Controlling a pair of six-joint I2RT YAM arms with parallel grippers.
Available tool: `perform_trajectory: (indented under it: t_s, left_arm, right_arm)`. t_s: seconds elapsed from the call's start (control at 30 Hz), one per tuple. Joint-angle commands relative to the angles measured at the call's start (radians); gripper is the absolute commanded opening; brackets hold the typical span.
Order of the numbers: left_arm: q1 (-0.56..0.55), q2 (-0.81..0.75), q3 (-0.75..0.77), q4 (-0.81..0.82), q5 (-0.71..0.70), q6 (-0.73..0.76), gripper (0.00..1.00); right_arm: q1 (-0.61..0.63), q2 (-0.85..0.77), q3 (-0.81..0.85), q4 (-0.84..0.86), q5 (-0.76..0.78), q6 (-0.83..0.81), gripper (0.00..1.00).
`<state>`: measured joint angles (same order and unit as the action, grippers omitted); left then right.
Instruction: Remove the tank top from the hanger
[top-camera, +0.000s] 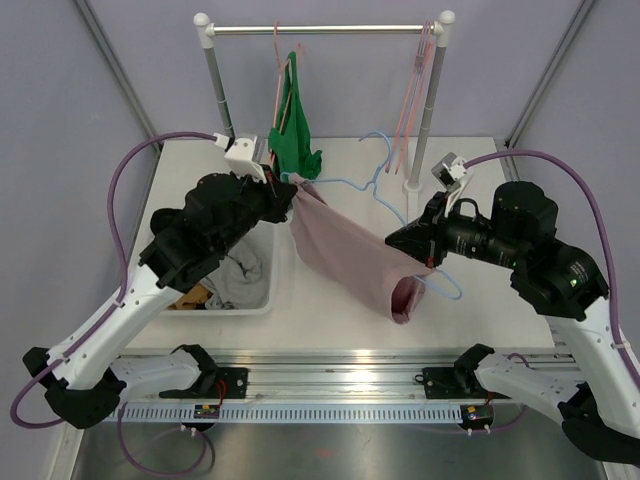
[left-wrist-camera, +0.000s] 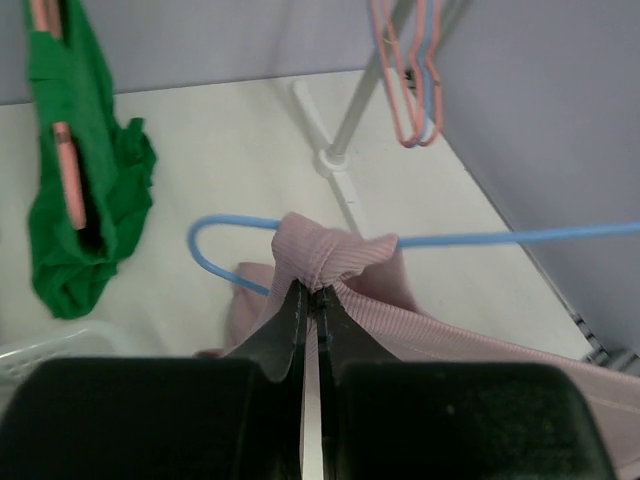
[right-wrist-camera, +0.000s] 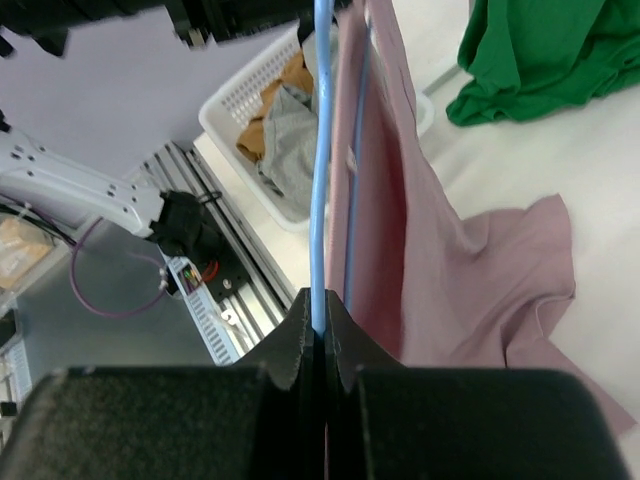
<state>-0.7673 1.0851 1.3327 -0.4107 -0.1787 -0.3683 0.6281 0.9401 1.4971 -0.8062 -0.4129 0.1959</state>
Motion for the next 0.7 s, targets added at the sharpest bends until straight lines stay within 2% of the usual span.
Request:
perform_trajectory:
  t_s: [0.0,0.03,0.13,0.27,0.4,0.47,0.57,0.6,0.63,0.67]
  left_arm:
    - [0.002,-0.057,-0.007,-0.025,-0.264,-0.035,0.0]
    - [0.0,-0.08,-0.021,-0.04,-0.348,-0.046,0.0]
    - [0.002,-0.112,-0.061,-0.091,-0.451,-0.073,0.0]
    - [0.002,-0.113,-0.075,-0.167,-0.515,-0.116,0.0]
    - [0.002,-0.128,-0.098,-0.204,-0.512,-0.153,0.0]
    - [0.002,-0.154,-0.122,-0.195,-0.449,-0.159,0.0]
    - [0.0,-0.206,-0.191,-0.058,-0.184,-0.118,0.0]
    - [0.0,-0.244,-0.263,-0.009,-0.1,-0.101,0.0]
    - [-0.003,-0.266,-0.297,0.107,0.079,-0.09,0.0]
    - [-0.018,-0.283,-0.331,0.162,0.163,-0.083,0.0]
  right_arm:
    - [-0.001,-0.043,-0.034,0.004,-0.029,-0.096,0.0]
    - [-0.001,-0.056,-0.063,-0.001,-0.033,-0.108,0.0]
    - [-0.002,-0.115,-0.122,0.004,-0.092,-0.153,0.0]
    - [-0.002,-0.204,-0.175,0.048,-0.155,-0.177,0.0]
    - [-0.001,-0.279,-0.19,0.094,-0.119,-0.184,0.0]
    - [-0.001,-0.309,-0.213,0.136,-0.093,-0.17,0.0]
    - [-0.001,-0.36,-0.294,0.301,-0.02,-0.138,0.0]
    - [-0.002,-0.374,-0.322,0.428,0.017,-0.115,0.0]
    - [-0.002,-0.385,-0.381,0.499,0.048,-0.099,0.0]
    - [-0.001,-0.405,-0.412,0.651,0.112,-0.06,0.0]
